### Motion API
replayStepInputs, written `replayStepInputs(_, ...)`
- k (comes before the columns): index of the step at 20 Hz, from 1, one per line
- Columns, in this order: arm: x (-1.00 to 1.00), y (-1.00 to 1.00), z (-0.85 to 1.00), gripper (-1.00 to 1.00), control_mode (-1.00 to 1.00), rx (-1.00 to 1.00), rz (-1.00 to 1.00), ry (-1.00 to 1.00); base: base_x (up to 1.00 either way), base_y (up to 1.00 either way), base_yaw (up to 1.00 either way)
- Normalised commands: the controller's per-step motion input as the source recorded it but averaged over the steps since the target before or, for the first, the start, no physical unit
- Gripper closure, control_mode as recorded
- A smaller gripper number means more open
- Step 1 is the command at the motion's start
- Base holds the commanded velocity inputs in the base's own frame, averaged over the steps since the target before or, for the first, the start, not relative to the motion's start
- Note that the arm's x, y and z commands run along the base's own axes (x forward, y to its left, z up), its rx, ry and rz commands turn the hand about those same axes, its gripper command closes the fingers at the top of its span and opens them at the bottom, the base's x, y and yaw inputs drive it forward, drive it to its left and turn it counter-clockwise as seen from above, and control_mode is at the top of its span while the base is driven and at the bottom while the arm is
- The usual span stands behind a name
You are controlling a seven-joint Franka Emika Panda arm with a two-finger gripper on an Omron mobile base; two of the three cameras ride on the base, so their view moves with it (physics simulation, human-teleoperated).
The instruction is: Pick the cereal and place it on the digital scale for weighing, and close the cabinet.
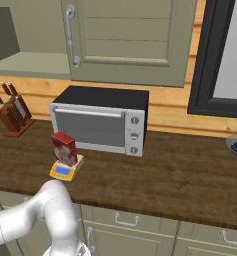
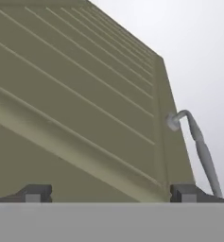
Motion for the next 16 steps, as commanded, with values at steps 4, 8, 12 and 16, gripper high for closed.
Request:
replayStepInputs(4,-0.38,-1.00,0.08,-1.00,-1.00,0.36,-0.04,-0.06,0.00,0.00,0.00)
replayStepInputs(8,-0.06,-1.00,0.09,-1.00,-1.00,0.30,-0.02,0.01,0.00,0.00,0.00)
replayStepInputs(12,0.03,-1.00,0.01,-1.00,-1.00,0.25,-0.03,0.17,0.00,0.00,0.00)
replayStepInputs(16,0.44,-1.00,0.00,-1.00,-1.00,0.11,-0.07,0.41,0.00,0.00,0.00)
